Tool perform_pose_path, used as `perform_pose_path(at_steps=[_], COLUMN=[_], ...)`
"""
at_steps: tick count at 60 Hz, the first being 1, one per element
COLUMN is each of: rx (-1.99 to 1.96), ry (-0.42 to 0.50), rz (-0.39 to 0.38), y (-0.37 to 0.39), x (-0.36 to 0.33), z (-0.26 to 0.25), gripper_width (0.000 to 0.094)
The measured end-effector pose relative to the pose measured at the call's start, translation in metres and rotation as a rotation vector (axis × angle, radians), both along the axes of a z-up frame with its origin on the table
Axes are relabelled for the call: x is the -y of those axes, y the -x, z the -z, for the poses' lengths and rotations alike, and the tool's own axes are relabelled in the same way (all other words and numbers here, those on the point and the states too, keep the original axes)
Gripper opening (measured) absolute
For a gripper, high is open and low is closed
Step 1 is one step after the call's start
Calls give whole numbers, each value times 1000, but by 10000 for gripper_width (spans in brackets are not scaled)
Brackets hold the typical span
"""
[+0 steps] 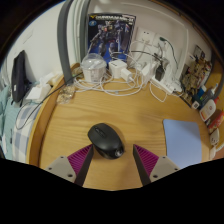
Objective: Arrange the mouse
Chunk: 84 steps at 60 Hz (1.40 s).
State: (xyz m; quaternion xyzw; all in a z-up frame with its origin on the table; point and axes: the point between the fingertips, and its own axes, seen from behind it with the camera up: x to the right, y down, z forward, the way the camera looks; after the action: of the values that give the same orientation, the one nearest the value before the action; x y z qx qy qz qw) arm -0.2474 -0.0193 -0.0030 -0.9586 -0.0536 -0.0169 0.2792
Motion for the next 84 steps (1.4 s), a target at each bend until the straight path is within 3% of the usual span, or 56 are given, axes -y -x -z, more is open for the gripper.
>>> perform_pose_path(at_steps=[24,32,37,47,51,57,70,74,84], rx=[4,-6,-34,-53,-90,-121,-75,-77,-66], ry=[-6,-14,-15,-39,-58,-80,-69,-106,-311], rz=[154,187,197,230,247,234,108,90,52], y=[-16,-19,-15,-15,-14,-15,-11,-13,-44], x=[-67,-76,-79,-82,-83,-84,-85,-91,-115], z=[4,5,7,6,5,5,-3,-32,-159], gripper_width=[747,650,507,450,379,292,290,291,289])
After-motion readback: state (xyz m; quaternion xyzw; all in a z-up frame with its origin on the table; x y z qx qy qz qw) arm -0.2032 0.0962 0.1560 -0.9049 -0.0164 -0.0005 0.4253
